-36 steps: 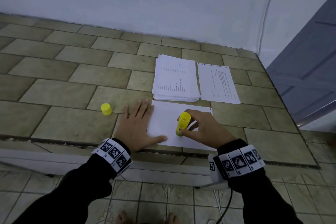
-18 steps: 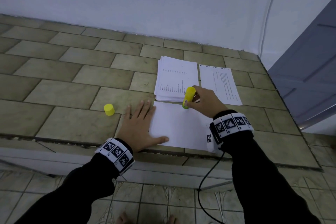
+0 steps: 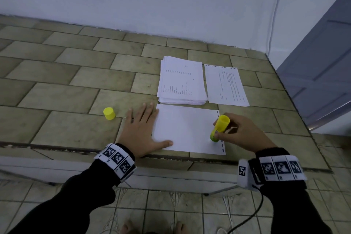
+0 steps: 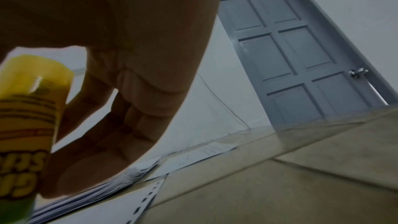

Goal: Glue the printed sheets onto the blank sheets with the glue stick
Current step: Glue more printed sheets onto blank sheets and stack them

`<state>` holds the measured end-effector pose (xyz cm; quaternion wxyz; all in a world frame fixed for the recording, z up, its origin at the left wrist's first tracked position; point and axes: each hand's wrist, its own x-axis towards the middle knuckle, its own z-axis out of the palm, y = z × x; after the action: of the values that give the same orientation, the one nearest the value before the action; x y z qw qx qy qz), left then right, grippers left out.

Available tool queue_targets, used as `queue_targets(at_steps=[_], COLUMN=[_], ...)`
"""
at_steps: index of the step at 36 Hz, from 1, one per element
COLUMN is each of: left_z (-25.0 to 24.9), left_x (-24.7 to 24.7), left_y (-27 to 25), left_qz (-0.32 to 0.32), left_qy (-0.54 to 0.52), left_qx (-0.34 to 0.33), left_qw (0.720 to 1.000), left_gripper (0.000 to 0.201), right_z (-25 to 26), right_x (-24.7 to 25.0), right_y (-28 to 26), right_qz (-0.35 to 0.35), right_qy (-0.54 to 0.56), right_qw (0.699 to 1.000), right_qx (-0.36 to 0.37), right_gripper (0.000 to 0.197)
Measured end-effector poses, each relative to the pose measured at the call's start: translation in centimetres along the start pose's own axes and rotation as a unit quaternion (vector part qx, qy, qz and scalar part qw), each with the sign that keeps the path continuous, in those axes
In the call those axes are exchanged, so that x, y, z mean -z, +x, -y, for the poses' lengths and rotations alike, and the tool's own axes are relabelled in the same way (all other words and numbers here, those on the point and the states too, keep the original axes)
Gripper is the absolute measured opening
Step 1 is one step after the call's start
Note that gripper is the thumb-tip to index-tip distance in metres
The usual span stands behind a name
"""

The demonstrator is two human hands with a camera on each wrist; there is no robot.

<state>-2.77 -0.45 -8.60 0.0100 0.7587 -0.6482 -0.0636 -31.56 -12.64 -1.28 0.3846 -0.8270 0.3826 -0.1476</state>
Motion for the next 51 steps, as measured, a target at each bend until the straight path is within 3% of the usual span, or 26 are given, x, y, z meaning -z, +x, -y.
queue_targets(at_steps=[8,15,21,33,37,40,42,46,49,51], left_z=[0.1,-0.1,-0.1,-0.2,-0.1,0.0,0.0,-0.1,-0.1,-0.1], left_x=[-0.3,0.0,0.2,0.3,0.4,0.4,0.4,0.5,0.6,0.6], left_y=[0.1,0.1,0.0,-0.1,-0.1,-0.2,-0.2,0.0,0.0,0.0], left_qz=[-0.004,0.007,0.011,0.015,0.016,0.021,0.018,0.025,0.026,0.025], left_qy=[-0.010,-0.003,-0.005,-0.003,0.001,-0.002,-0.008,-0.006,-0.006,-0.008], left_qx=[-0.010,-0.005,-0.005,-0.002,0.000,0.000,-0.001,-0.002,0.000,0.002], left_qw=[1.000,1.000,1.000,1.000,1.000,1.000,1.000,1.000,1.000,1.000], left_gripper=[0.130,0.134,0.135,0.137,0.138,0.139,0.140,0.138,0.139,0.140], right_z=[-0.2,-0.6,-1.1,-0.6,-0.2,-0.3,-0.4,-1.0,-1.5,-1.8], right_x=[-0.1,0.9,1.8,1.9,3.0,2.9,2.3,2.1,2.8,3.5], right_y=[-0.5,2.0,5.0,6.5,5.1,4.0,3.6,2.7,2.5,2.2], right_qz=[0.028,0.006,-0.039,-0.093,-0.081,-0.029,0.004,-0.030,-0.104,-0.169], right_qy=[-0.002,-0.027,-0.064,-0.124,-0.248,-0.418,-0.455,-0.372,-0.266,-0.208], right_qw=[0.999,1.000,0.997,0.987,0.962,0.901,0.881,0.916,0.946,0.950], right_qx=[0.020,0.010,-0.002,-0.041,-0.079,-0.114,-0.131,-0.146,-0.152,-0.161], right_gripper=[0.023,0.025,0.015,0.029,0.031,0.034,0.032,0.028,0.028,0.028])
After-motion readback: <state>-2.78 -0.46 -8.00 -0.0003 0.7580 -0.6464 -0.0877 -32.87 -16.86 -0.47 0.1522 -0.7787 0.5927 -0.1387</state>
